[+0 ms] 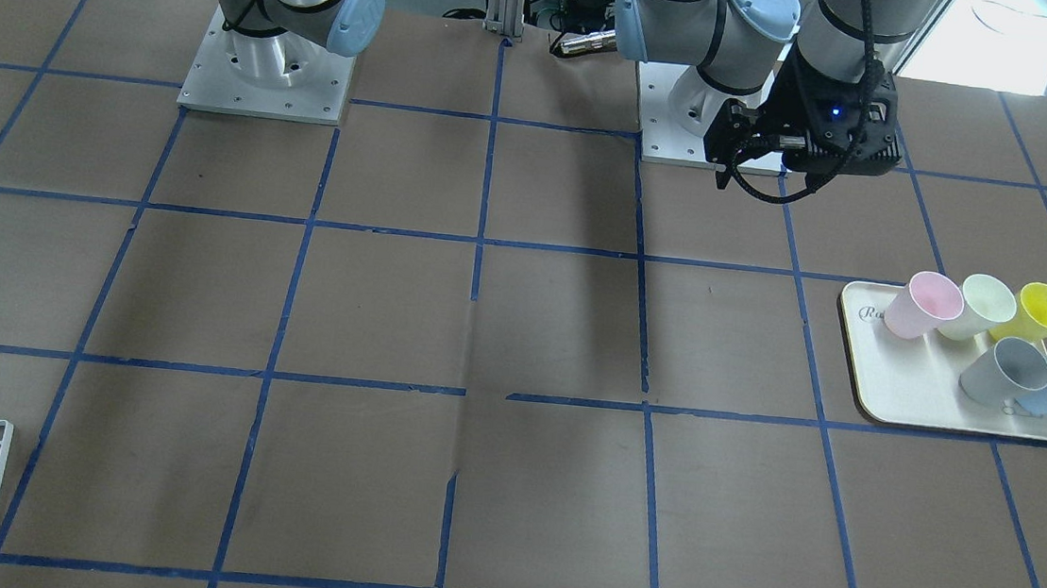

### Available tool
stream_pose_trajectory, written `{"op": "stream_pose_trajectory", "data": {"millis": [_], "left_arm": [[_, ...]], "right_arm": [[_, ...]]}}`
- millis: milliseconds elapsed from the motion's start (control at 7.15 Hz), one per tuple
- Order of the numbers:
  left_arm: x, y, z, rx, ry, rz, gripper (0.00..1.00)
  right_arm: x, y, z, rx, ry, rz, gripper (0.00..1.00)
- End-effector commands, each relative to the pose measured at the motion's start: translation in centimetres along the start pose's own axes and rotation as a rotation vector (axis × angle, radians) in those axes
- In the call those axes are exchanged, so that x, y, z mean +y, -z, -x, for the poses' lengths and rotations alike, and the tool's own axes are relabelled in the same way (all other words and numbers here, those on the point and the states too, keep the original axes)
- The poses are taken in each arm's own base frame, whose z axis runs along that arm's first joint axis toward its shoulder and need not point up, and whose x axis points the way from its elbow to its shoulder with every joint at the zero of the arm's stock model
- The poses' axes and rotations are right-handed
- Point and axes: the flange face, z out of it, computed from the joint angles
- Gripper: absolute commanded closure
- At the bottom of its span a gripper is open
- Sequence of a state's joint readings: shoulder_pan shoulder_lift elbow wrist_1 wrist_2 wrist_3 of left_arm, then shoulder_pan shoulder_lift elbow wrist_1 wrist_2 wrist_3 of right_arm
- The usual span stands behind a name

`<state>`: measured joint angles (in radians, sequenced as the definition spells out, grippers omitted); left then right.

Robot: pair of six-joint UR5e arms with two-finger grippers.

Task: Transfer IKEA cup to right arm and place on rack

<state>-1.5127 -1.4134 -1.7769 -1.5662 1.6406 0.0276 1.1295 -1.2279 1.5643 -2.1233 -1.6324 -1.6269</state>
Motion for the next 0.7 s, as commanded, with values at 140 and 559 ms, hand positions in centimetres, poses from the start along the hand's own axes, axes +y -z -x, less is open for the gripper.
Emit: {"op": "stream_pose_trajectory", "data": {"millis": [140, 559], "left_arm": [[0.1, 0.1, -0.1, 0.004, -0.001, 0.0, 0.0], [0.2, 0.2, -1.1, 0.092, -0.014, -0.001, 0.0]], "right_arm": [[-5.9, 4.5, 1.4, 0.003, -0.178, -0.048, 0.0], [-20.1, 13.2, 10.6, -0.06, -0.567, -0.074, 0.0]]}}
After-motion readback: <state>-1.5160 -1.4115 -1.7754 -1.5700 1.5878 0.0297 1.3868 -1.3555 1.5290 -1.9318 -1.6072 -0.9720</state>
